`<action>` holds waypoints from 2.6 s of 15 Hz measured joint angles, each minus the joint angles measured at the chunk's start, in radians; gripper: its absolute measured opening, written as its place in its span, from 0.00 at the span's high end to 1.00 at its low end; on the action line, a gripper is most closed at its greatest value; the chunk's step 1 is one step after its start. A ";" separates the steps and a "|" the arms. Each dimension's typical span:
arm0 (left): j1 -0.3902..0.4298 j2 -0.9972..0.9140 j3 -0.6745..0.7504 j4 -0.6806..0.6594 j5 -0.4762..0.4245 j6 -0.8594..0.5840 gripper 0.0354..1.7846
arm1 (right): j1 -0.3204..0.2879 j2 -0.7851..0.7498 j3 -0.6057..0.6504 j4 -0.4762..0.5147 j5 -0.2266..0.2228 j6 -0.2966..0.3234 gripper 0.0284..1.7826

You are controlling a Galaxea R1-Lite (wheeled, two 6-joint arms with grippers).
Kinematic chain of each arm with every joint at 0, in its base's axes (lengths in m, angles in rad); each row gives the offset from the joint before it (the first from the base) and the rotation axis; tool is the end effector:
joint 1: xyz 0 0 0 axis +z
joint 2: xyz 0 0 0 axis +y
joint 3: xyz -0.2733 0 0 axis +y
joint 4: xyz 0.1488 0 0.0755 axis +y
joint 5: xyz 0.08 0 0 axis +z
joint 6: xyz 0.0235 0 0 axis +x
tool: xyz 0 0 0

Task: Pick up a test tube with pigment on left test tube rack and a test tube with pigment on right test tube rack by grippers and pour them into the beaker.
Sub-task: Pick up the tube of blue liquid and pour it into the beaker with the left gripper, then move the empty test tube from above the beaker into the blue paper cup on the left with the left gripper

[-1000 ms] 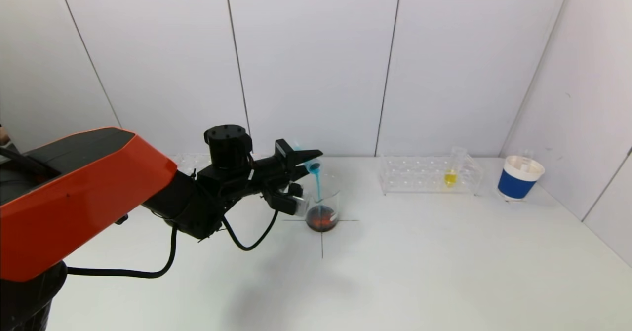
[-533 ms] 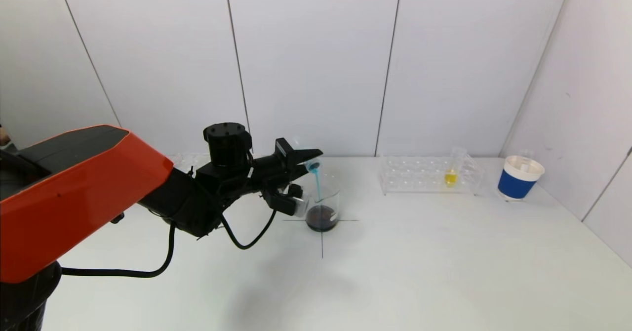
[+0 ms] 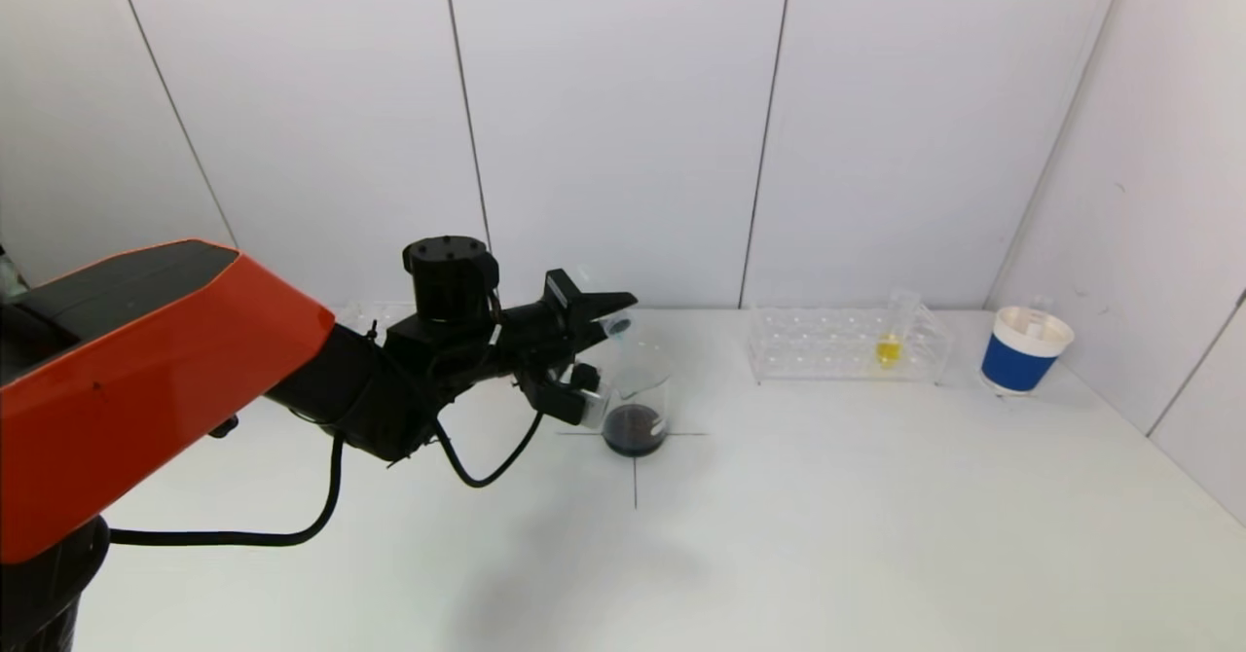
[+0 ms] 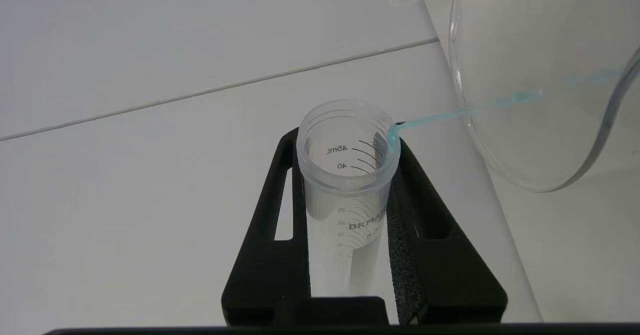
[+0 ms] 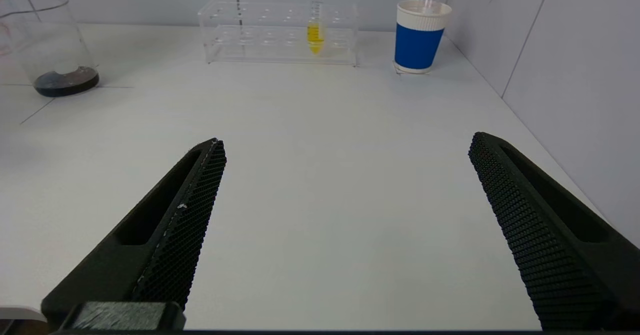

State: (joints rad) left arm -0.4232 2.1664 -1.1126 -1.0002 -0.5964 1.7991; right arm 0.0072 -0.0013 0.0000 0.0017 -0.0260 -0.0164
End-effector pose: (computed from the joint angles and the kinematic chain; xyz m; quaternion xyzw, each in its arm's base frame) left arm 0.3518 -0.1729 0.1289 0.6818 -0.3654 -0.3243 0.5445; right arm -0.0211 -0.0008 0.0753 -0.0082 0.0003 -0.0094 0.9999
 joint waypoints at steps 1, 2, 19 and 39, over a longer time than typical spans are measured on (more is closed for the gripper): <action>0.000 0.000 -0.001 0.002 0.000 0.004 0.76 | 0.000 0.000 0.000 0.000 0.000 0.000 0.01; 0.000 -0.001 -0.001 0.004 0.000 0.012 0.76 | 0.000 0.000 0.000 0.000 0.000 0.000 0.01; -0.017 -0.019 -0.003 0.037 0.015 0.095 0.76 | 0.000 0.000 0.000 0.000 0.000 0.000 0.01; -0.102 -0.090 0.021 -0.147 0.273 -0.723 0.76 | 0.000 0.000 0.000 0.000 0.000 0.000 0.01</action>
State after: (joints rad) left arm -0.5249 2.0762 -1.0911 -1.1477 -0.3232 1.0762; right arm 0.0072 -0.0013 0.0000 0.0017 -0.0260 -0.0164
